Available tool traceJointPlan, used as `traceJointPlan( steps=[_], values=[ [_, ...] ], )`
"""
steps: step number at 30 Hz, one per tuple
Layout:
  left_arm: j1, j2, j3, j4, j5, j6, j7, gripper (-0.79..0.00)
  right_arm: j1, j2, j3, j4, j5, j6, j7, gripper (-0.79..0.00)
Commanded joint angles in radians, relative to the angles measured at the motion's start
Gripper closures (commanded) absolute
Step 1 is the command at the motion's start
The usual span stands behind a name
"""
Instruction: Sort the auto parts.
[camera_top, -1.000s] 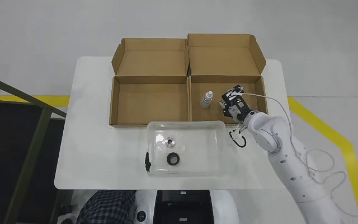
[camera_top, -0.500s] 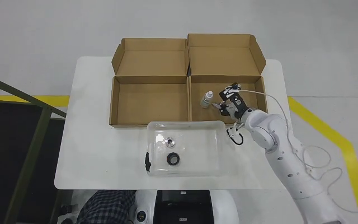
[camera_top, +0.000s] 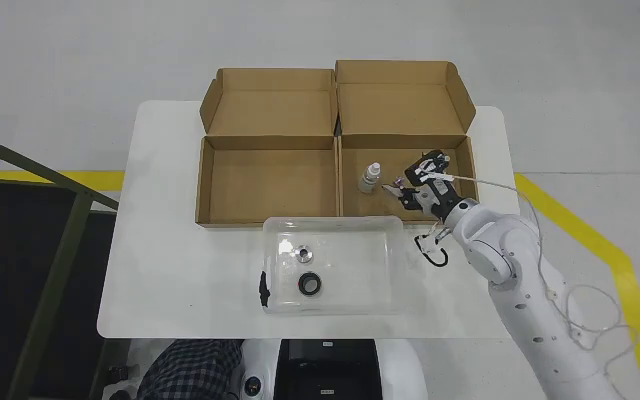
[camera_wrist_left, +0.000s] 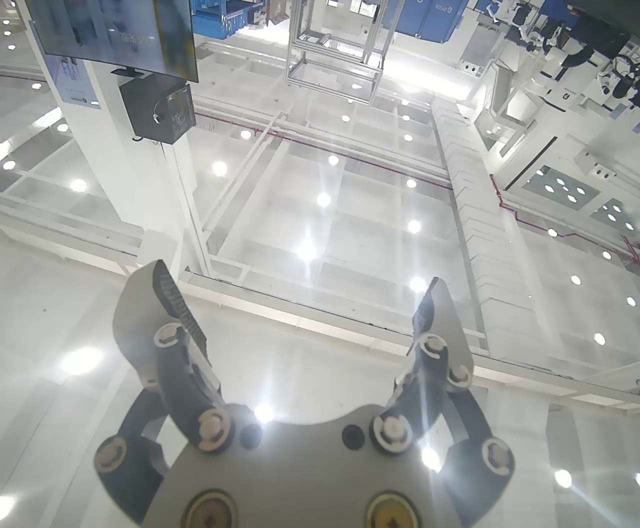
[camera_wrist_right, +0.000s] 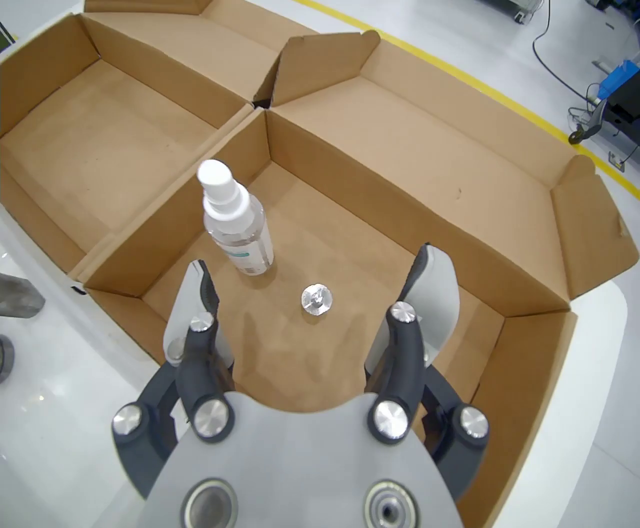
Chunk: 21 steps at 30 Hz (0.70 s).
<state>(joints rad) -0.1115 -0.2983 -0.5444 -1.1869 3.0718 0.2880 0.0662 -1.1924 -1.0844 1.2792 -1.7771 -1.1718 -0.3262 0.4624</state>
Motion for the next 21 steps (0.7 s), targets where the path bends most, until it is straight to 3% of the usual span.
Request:
traceJointPlan(
  steps=[1, 11, 21],
  values=[
    [0.000, 0.000, 0.000, 0.000, 0.000, 0.000, 0.000, -0.785, -0.030, 0.004, 0.015, -0.038, -0.007, -0.013, -0.007, -0.659],
    [0.000, 0.000, 0.000, 0.000, 0.000, 0.000, 0.000, -0.785, -0.166, 0.016, 0.034, -0.204, -0.051, -0.101, -0.058, -0.711],
    [0.000, 0.000, 0.000, 0.000, 0.000, 0.000, 0.000, -0.785, -0.205, 0.014, -0.068, -0.285, -0.132, -0.189, -0.059, -0.720]
  ],
)
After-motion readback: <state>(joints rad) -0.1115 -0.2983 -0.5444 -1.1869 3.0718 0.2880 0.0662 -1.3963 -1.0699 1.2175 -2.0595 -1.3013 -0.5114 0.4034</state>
